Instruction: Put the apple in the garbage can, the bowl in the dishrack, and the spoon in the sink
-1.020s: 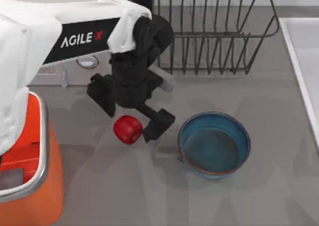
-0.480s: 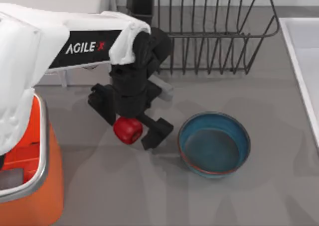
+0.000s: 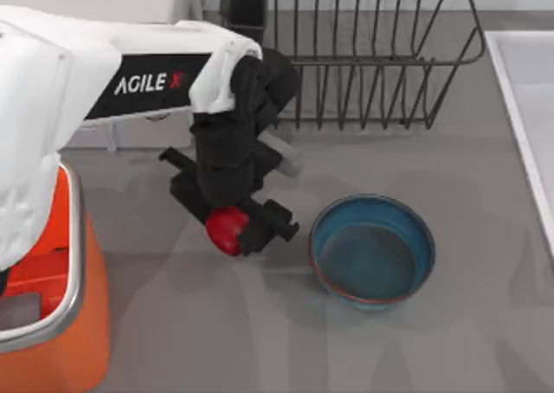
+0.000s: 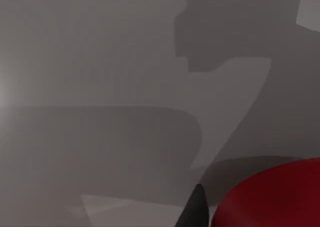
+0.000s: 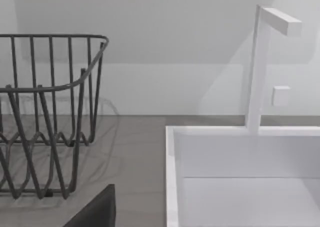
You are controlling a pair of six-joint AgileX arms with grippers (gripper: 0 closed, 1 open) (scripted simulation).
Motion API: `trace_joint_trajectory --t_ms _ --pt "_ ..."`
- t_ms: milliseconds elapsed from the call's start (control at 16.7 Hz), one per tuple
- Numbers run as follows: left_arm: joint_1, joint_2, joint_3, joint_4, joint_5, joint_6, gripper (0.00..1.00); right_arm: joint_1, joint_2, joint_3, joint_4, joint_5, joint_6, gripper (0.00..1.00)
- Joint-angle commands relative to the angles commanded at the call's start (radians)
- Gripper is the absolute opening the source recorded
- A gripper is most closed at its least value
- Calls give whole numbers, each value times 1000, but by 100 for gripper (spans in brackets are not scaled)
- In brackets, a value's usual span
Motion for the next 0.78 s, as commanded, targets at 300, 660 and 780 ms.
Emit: trace_joint_trajectory --t_ms 300,660,780 --pt "0 0 0 0 0 0 0 0 0 0 0 0 0 100" --pt "0 0 0 0 0 0 0 0 0 0 0 0 0 100" --pt "-4 -13 4 -8 21 -8 0 0 0 0 0 0 0 100"
